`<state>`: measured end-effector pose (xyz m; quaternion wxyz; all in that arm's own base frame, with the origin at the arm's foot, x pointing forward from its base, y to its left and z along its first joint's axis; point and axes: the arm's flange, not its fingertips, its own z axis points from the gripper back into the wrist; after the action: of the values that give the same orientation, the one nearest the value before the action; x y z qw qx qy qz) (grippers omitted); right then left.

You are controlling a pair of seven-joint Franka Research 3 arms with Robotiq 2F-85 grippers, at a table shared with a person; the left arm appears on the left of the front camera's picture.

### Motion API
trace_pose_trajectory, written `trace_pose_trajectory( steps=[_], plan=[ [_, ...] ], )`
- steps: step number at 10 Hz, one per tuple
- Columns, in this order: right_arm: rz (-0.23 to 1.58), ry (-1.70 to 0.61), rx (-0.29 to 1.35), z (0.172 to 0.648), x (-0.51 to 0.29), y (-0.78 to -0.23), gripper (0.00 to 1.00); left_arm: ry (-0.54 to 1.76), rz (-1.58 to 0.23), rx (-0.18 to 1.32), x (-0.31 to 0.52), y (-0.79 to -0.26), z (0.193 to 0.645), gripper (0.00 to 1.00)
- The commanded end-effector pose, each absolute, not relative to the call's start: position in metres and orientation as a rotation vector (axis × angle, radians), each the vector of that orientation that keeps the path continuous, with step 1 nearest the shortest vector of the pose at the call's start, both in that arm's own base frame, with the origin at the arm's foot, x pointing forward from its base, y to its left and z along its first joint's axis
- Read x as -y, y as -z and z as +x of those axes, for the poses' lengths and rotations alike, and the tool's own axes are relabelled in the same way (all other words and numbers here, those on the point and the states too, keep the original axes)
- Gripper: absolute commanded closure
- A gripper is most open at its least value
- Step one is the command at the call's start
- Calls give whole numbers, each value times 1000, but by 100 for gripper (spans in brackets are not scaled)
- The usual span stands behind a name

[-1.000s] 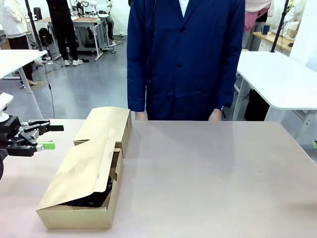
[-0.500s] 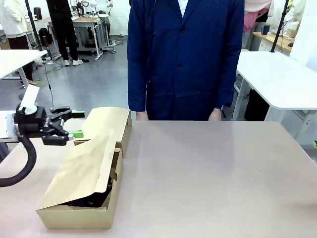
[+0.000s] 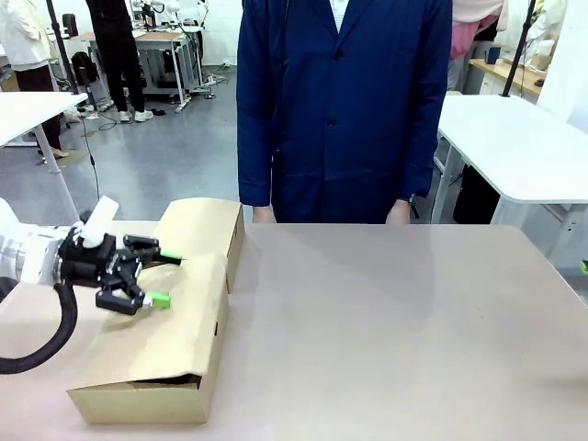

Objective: Place items inside the box.
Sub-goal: Close the lid of the Mailer Box closest to the robot.

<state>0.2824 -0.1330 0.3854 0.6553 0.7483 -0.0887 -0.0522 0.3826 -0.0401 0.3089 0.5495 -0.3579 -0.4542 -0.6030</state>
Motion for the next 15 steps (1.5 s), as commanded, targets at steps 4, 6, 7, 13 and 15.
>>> trace_pose_trajectory(
  steps=[4, 6, 7, 13, 15],
  plan=[
    [1710, 106, 220, 284, 133, -389, 0, 1560, -783, 1029, 49, -270, 280, 0],
    [1710, 106, 220, 284, 133, -389, 0, 1544, -784, 1042, 48, -273, 283, 0],
    [1710, 106, 220, 284, 133, -389, 0, 1510, -799, 1078, 46, -282, 287, 0],
    [1710, 106, 220, 284, 133, -389, 0, 670, -974, 699, -15, -389, 330, 0],
    [1710, 106, 220, 284, 133, -389, 0, 436, -1142, 442, -37, -384, 361, 0]
  ],
)
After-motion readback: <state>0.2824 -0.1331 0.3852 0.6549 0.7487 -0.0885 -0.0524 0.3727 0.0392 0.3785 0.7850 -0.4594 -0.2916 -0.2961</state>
